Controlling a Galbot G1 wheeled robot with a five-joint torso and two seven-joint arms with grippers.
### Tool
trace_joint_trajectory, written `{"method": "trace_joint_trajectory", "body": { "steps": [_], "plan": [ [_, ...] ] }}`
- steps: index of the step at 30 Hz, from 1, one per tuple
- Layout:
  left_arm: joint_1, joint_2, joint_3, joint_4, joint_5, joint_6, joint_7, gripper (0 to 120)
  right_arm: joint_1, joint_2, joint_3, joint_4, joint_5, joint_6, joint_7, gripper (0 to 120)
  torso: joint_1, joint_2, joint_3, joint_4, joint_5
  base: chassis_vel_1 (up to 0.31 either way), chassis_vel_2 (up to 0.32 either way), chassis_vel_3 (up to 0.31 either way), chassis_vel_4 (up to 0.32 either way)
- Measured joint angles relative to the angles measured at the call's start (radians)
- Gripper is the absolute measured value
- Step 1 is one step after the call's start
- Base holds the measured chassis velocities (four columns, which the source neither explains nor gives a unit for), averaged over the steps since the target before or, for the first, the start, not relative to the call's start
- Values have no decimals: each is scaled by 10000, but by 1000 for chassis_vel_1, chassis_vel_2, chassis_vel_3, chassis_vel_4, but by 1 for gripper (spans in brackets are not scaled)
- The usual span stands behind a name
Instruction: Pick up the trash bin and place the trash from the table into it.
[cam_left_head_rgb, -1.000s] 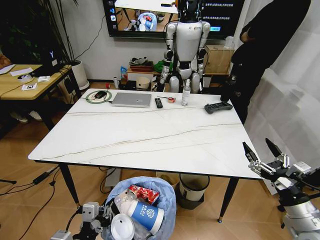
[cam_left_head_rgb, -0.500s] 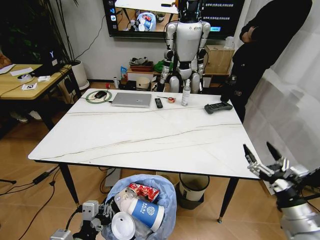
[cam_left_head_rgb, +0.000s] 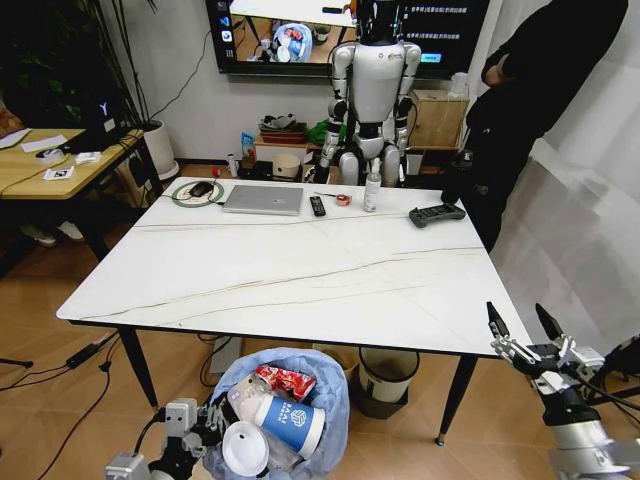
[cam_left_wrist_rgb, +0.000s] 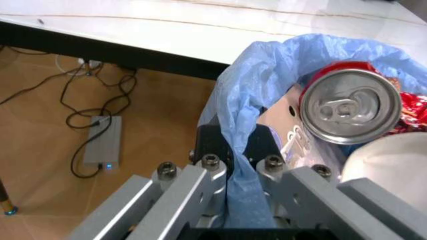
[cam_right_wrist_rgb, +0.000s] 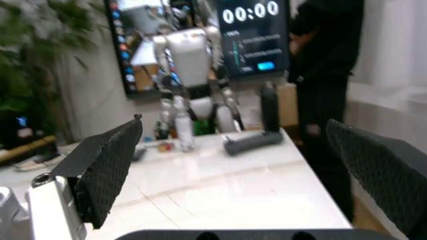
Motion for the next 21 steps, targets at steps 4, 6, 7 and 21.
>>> {"method": "trace_joint_trajectory", "body": {
  "steps": [4,6,7,21],
  "plan": [
    [-89,145,12,99,-77,37,-24,0,-646,298,309,31,-2,519,97,100,0,2,0,3,17,0,0,0,0],
    [-95,144,12,108,-80,38,-30,0,-759,330,345,32,-11,639,103,100,0,2,0,4,1,0,0,0,0],
    [-88,135,17,109,-81,38,-32,0,-817,344,347,27,-37,724,112,100,0,1,0,5,16,0,0,0,0],
    [25,13,51,96,29,18,-18,0,-1063,420,202,-175,-278,1240,175,100,0,1,0,7,14,0,0,0,0]
  ]
}}
